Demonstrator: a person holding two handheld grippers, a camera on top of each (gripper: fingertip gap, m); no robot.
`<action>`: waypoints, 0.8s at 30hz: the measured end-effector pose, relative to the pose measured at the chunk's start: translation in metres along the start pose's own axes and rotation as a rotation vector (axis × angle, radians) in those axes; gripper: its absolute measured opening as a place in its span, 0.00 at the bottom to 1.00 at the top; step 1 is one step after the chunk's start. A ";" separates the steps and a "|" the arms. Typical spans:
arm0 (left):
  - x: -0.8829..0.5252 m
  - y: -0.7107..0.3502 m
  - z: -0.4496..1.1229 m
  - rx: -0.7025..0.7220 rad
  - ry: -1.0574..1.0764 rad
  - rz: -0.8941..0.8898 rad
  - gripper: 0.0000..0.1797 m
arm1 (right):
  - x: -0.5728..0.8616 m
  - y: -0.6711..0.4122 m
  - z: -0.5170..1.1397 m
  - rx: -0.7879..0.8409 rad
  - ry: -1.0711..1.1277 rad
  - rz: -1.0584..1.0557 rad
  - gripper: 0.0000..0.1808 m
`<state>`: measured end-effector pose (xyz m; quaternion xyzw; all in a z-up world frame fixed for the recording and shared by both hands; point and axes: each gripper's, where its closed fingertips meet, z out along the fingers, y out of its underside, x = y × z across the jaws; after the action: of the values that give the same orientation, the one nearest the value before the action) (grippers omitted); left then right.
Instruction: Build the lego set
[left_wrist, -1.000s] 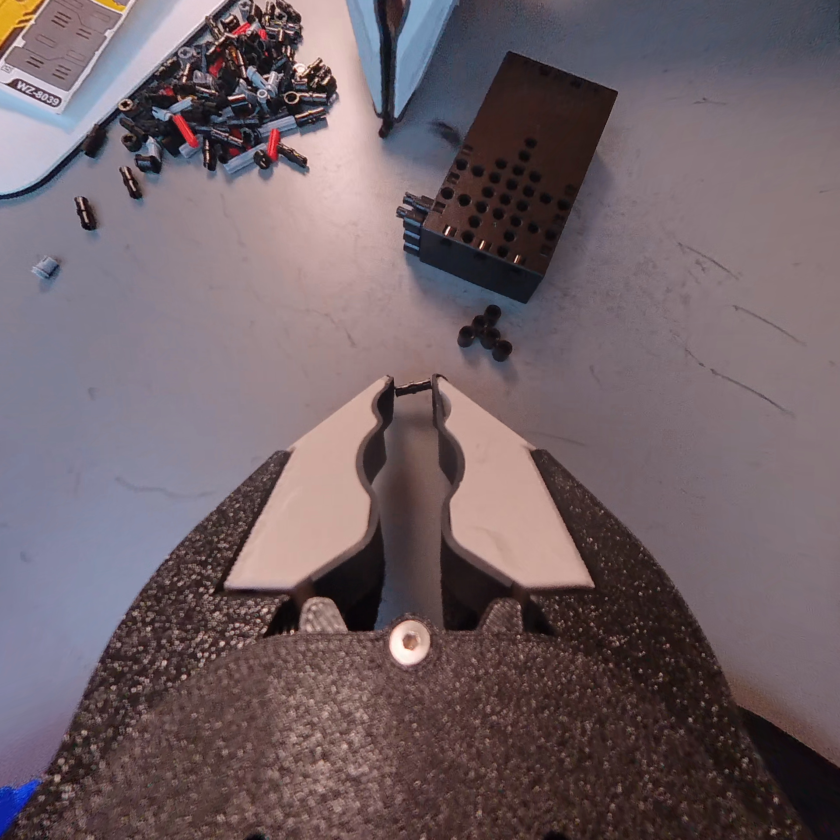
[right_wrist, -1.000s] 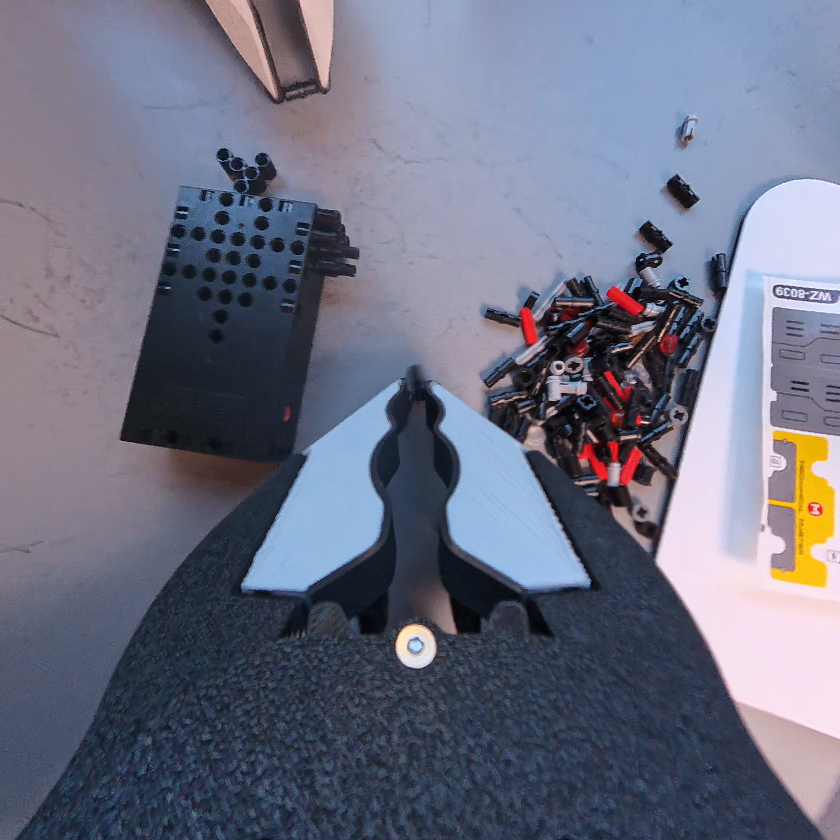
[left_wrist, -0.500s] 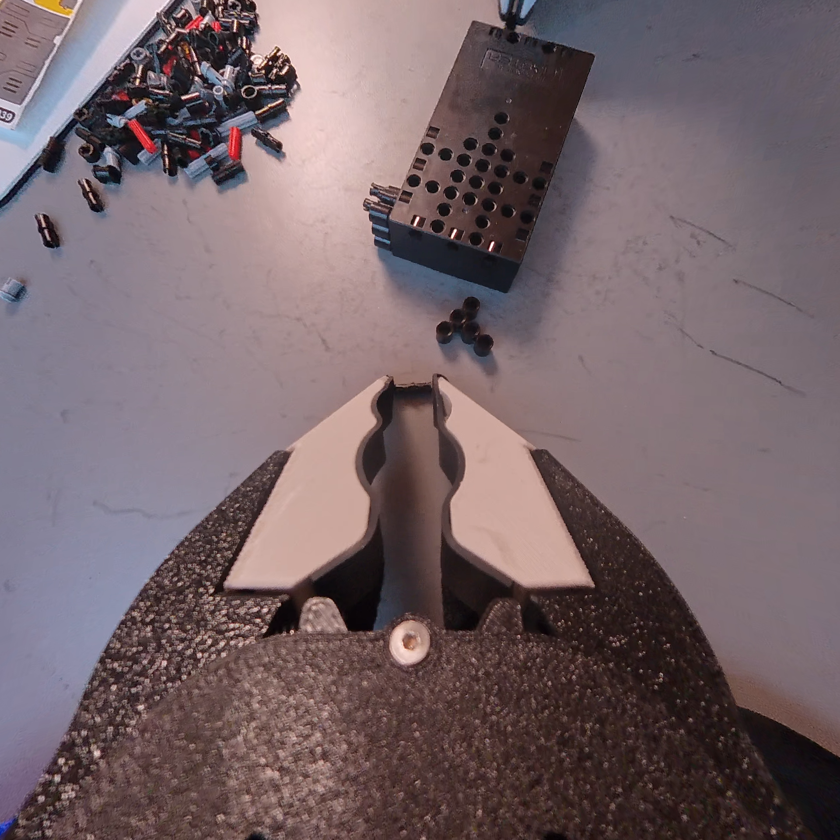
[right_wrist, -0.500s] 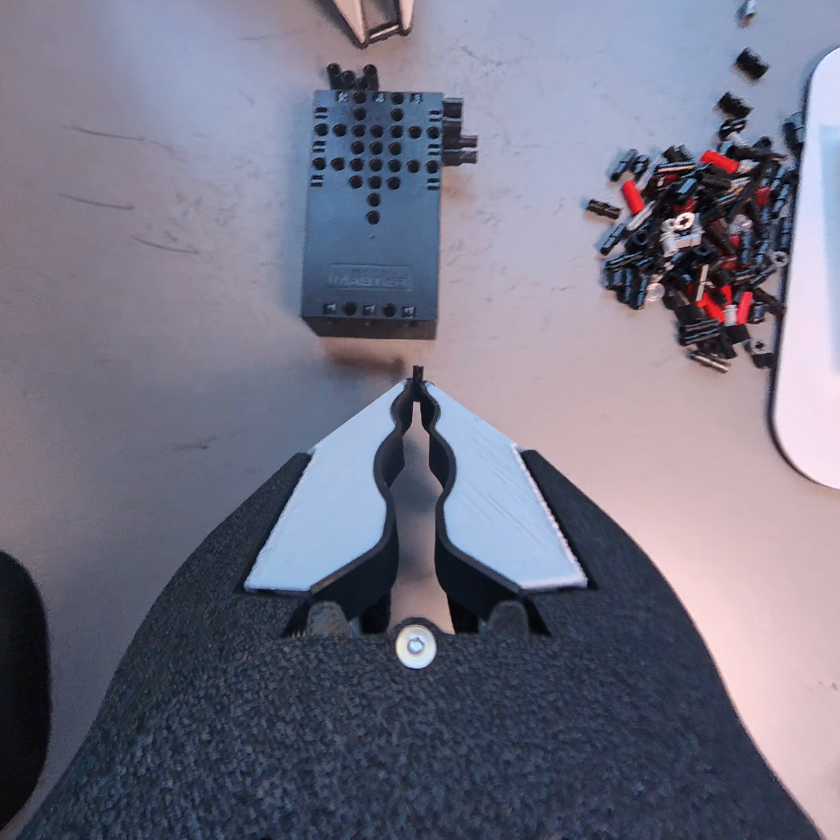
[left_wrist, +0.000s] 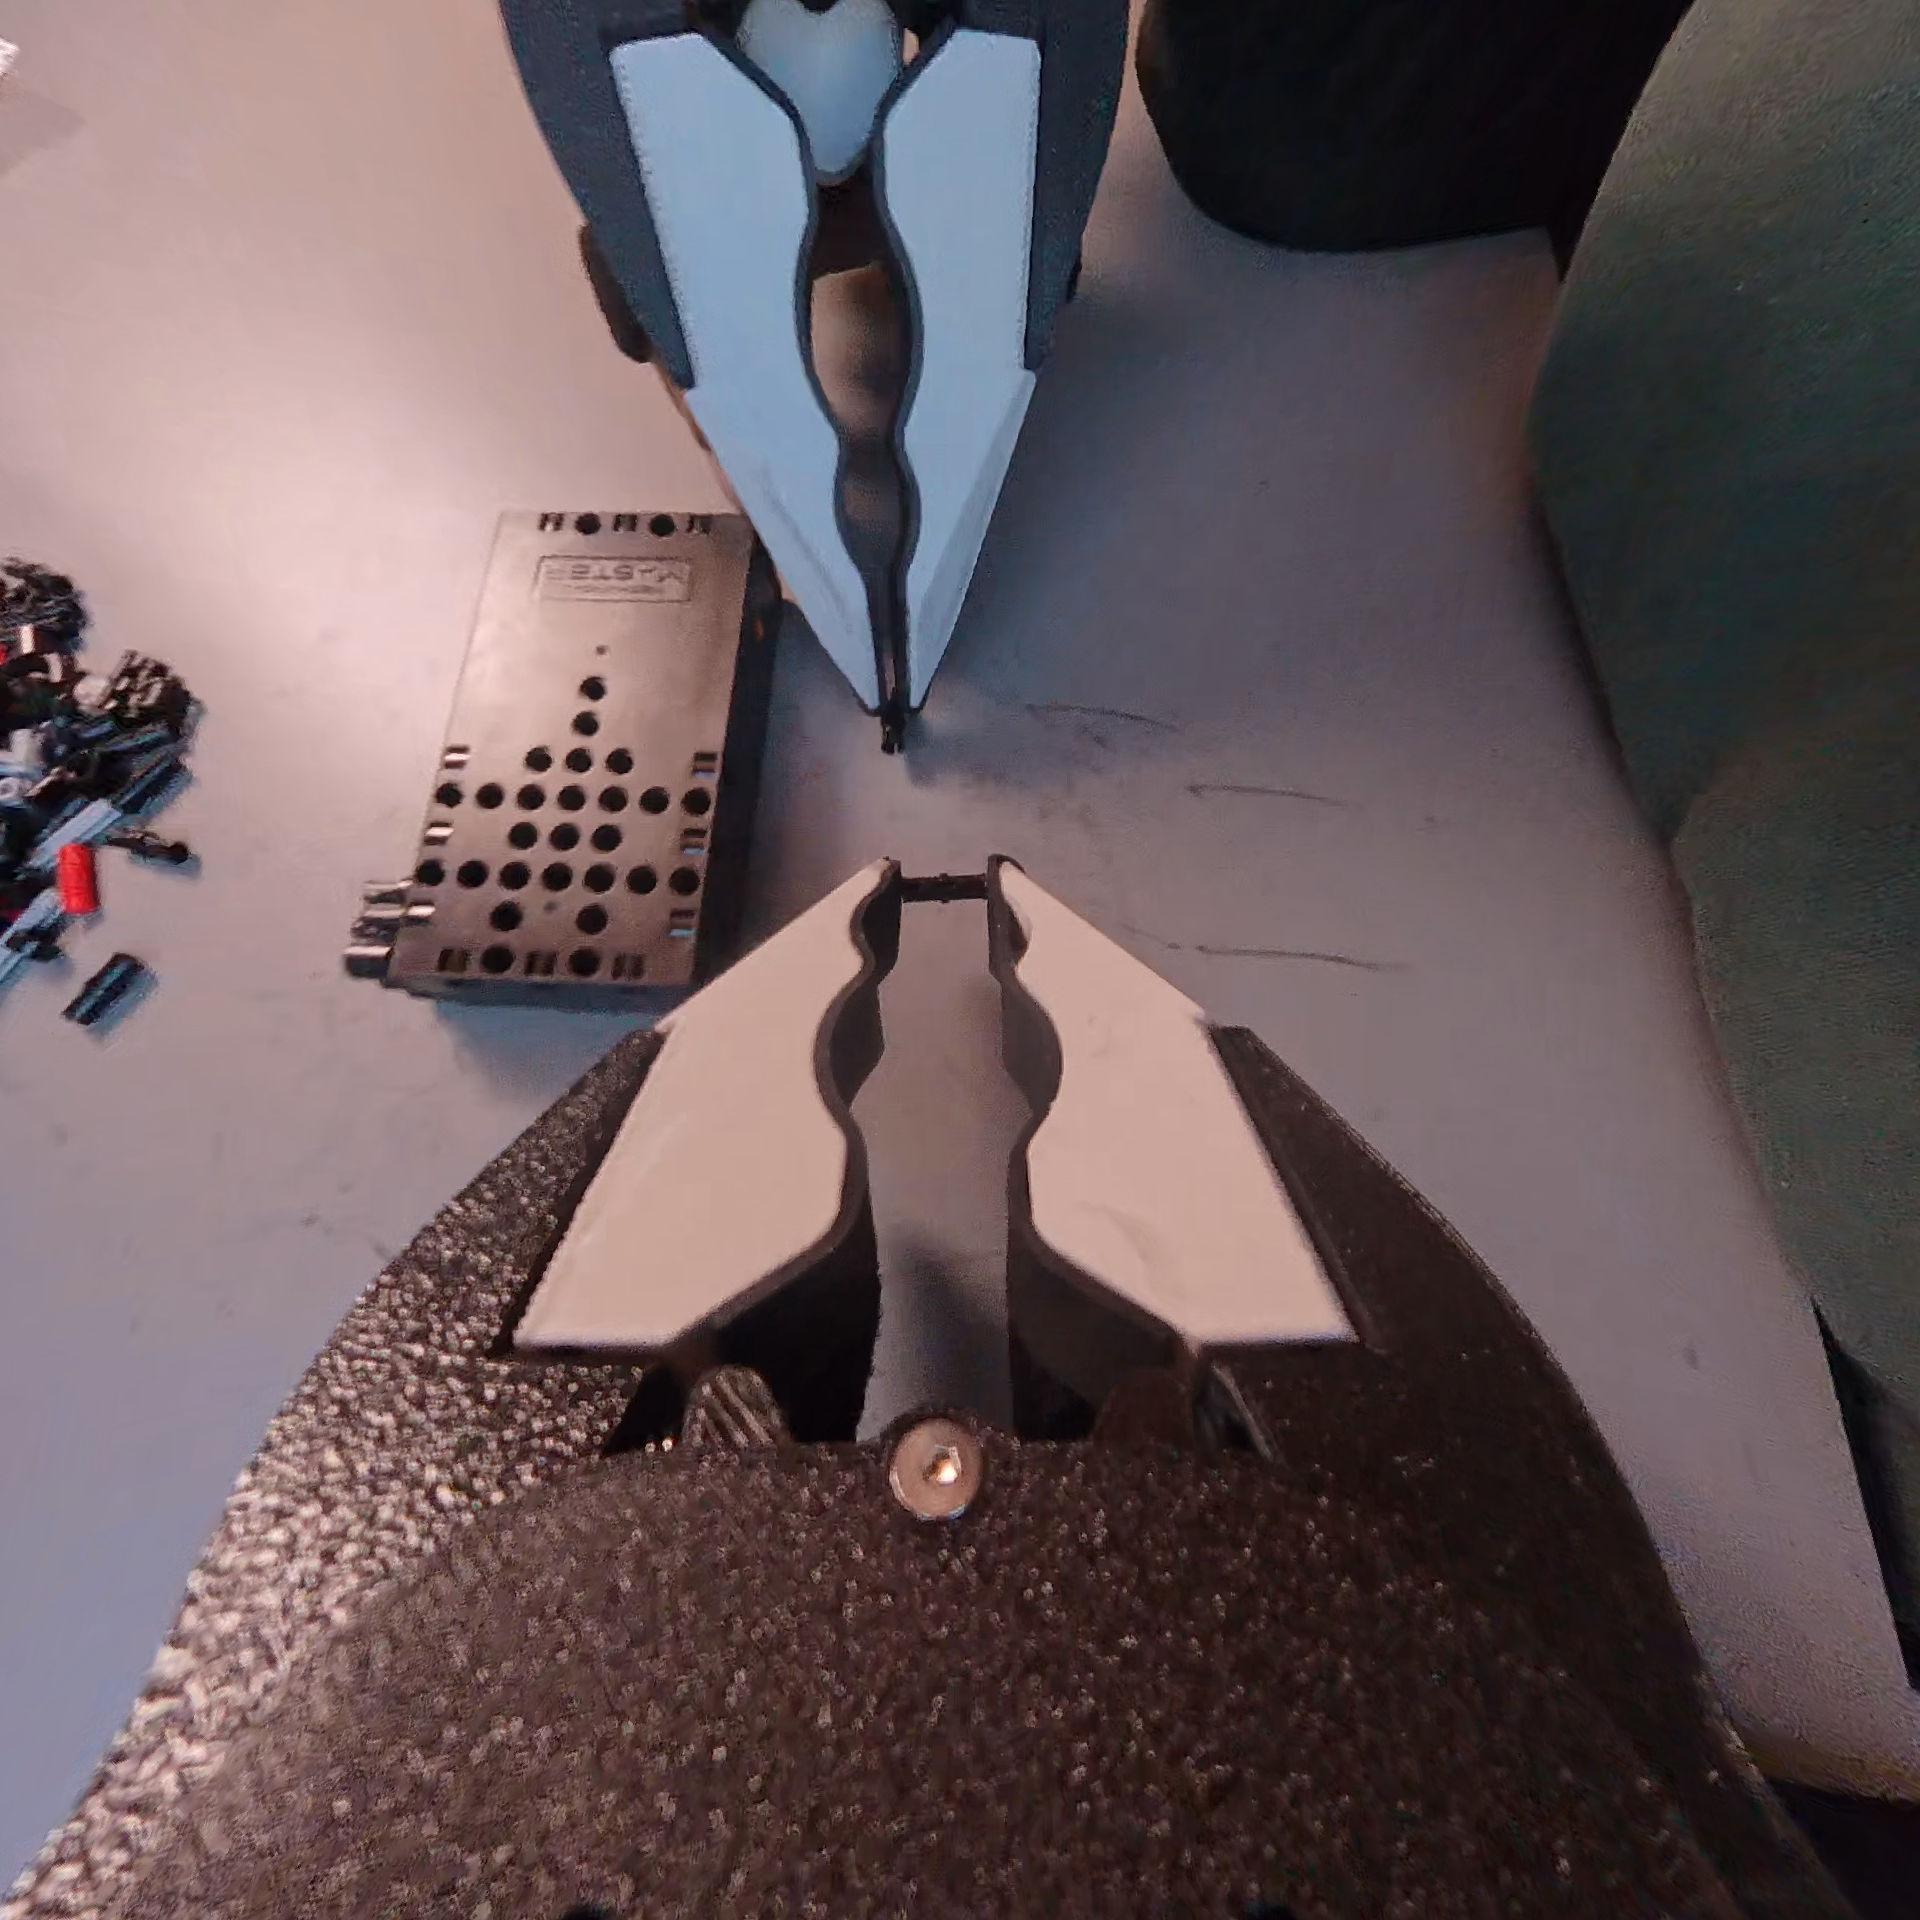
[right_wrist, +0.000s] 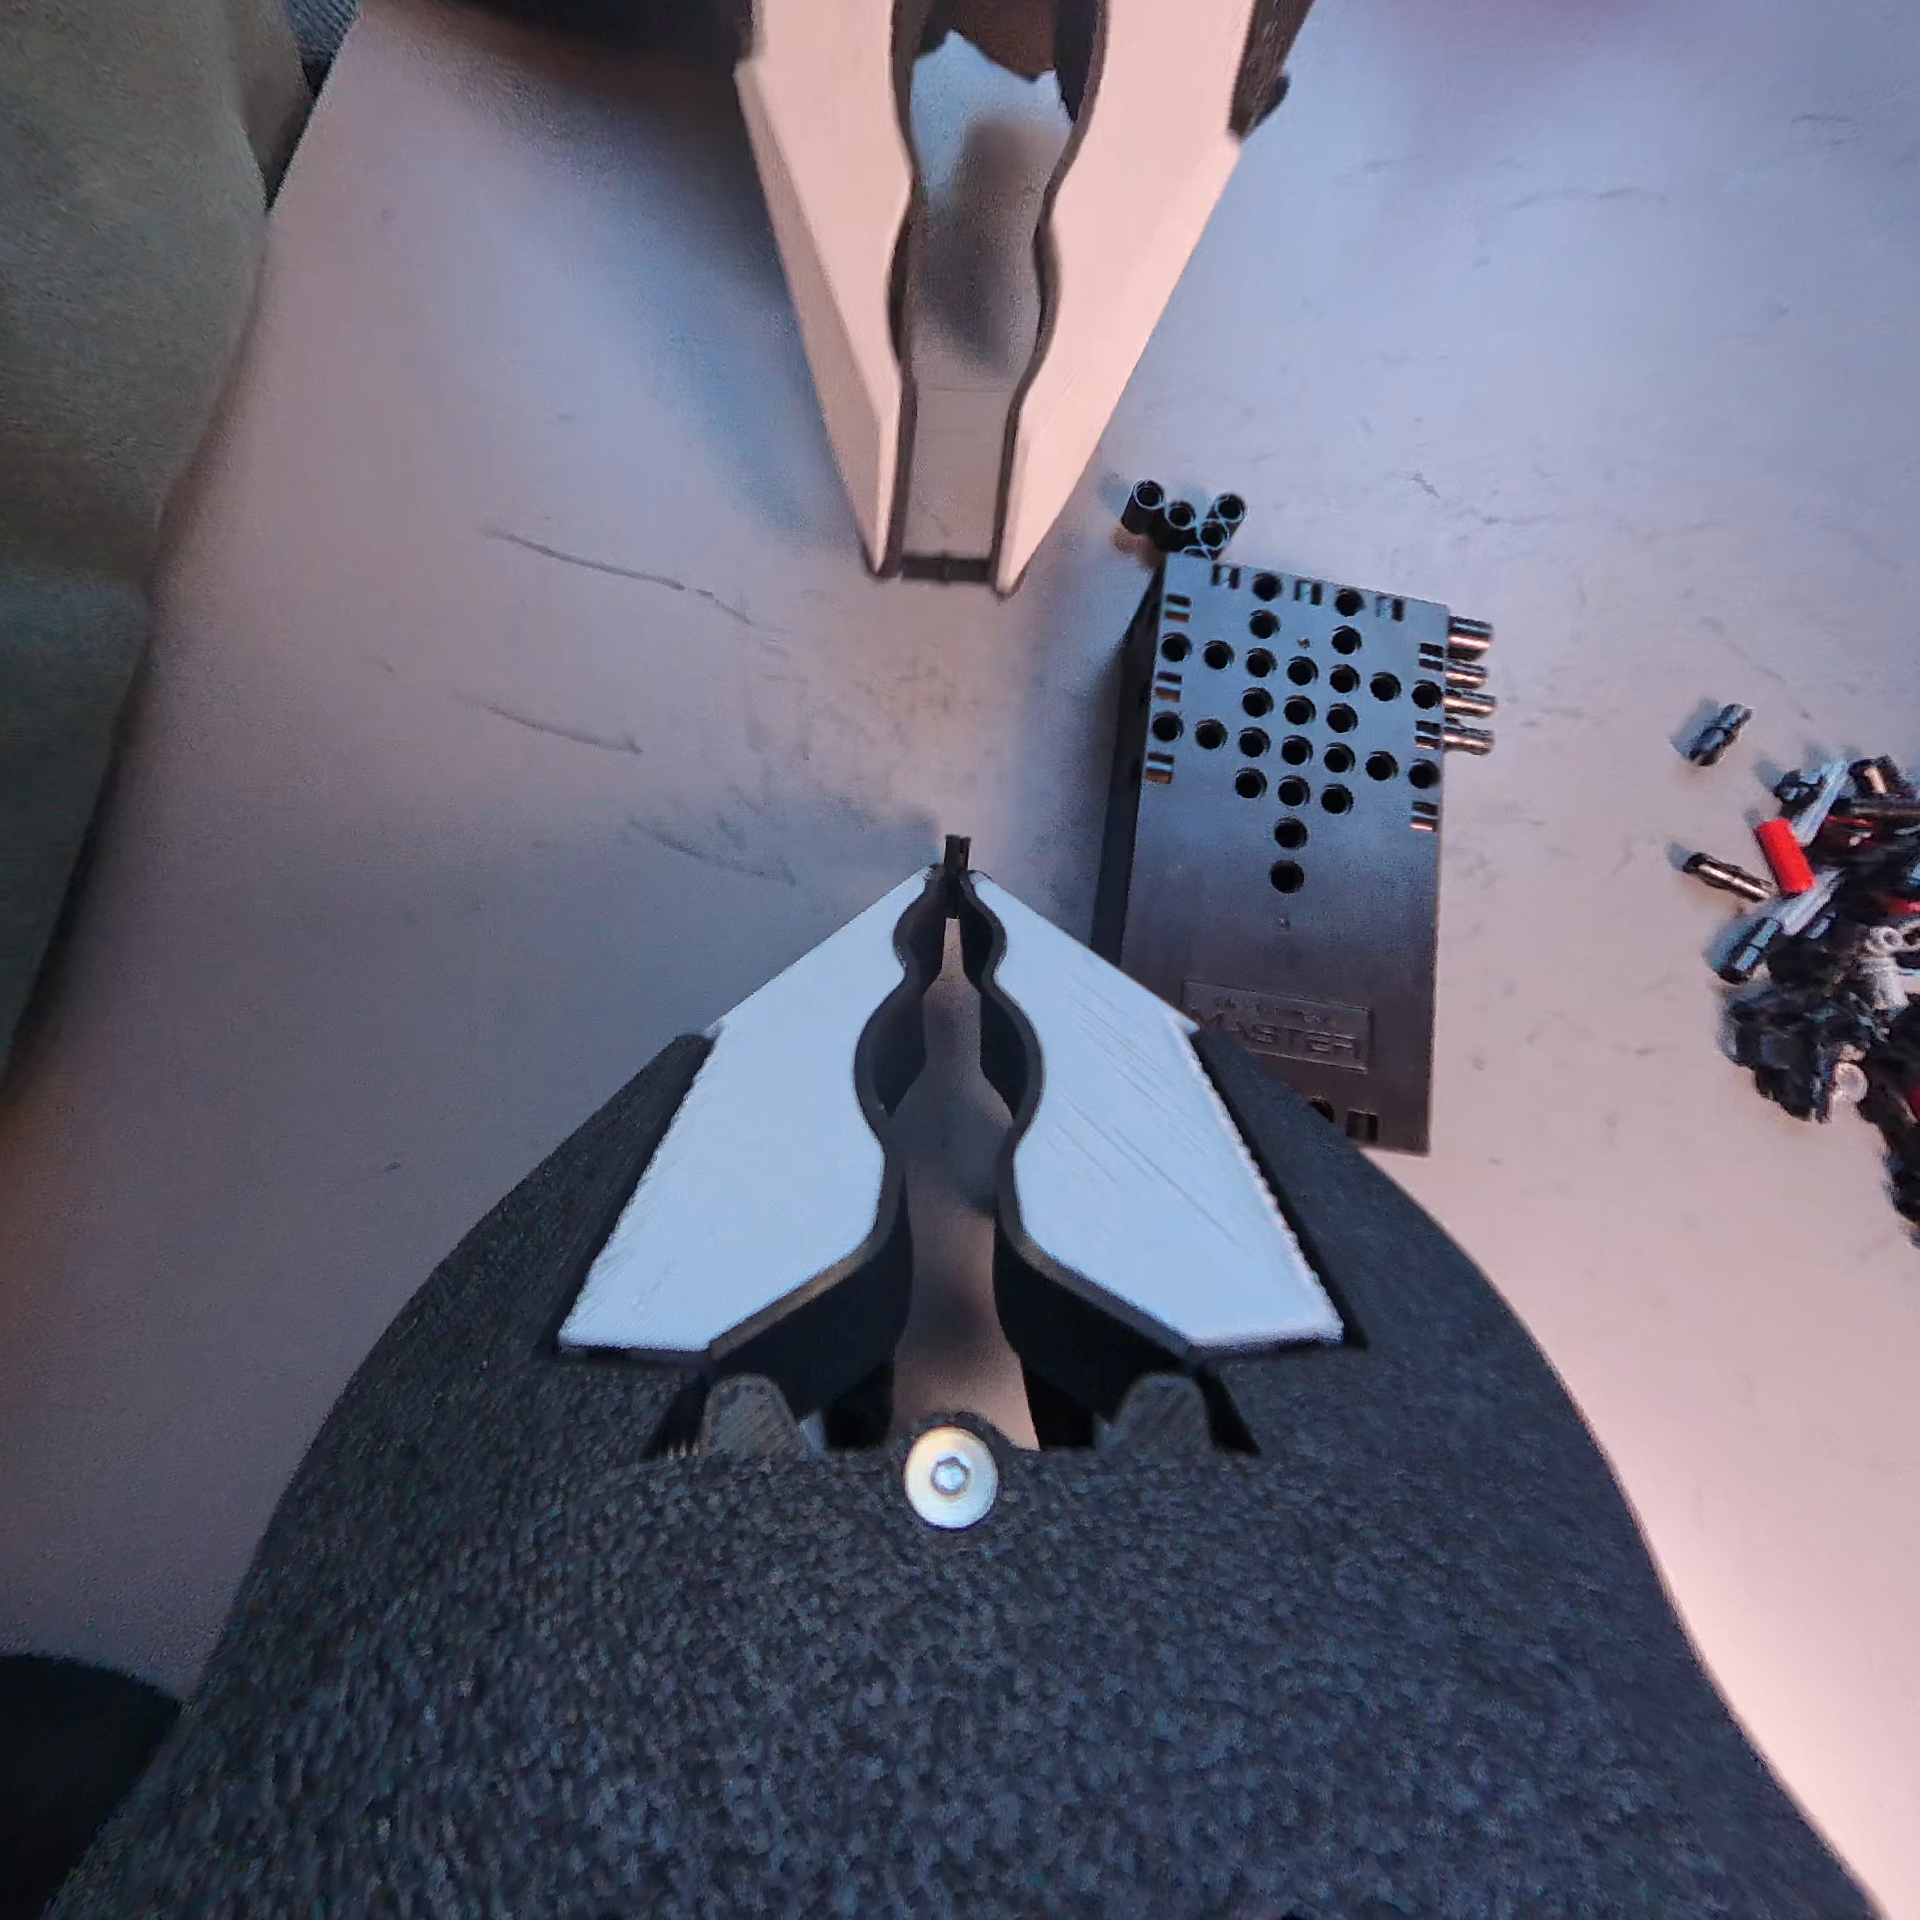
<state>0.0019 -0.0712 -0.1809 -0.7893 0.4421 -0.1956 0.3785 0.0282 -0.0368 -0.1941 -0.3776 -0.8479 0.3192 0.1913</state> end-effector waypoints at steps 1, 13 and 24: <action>0.002 0.001 0.007 -0.019 0.008 0.017 0.09 | 0.000 -0.001 0.003 -0.005 0.002 -0.002 0.00; -0.007 -0.006 0.011 0.006 -0.009 0.010 0.14 | -0.003 -0.004 -0.002 0.003 0.032 0.038 0.09; -0.116 0.022 -0.044 0.115 -0.344 -0.268 0.13 | 0.116 -0.019 -0.043 0.152 0.258 0.123 0.05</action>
<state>-0.1005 0.0015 -0.1667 -0.8399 0.2501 -0.1314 0.4634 -0.0319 0.0585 -0.1403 -0.4512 -0.7651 0.3424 0.3065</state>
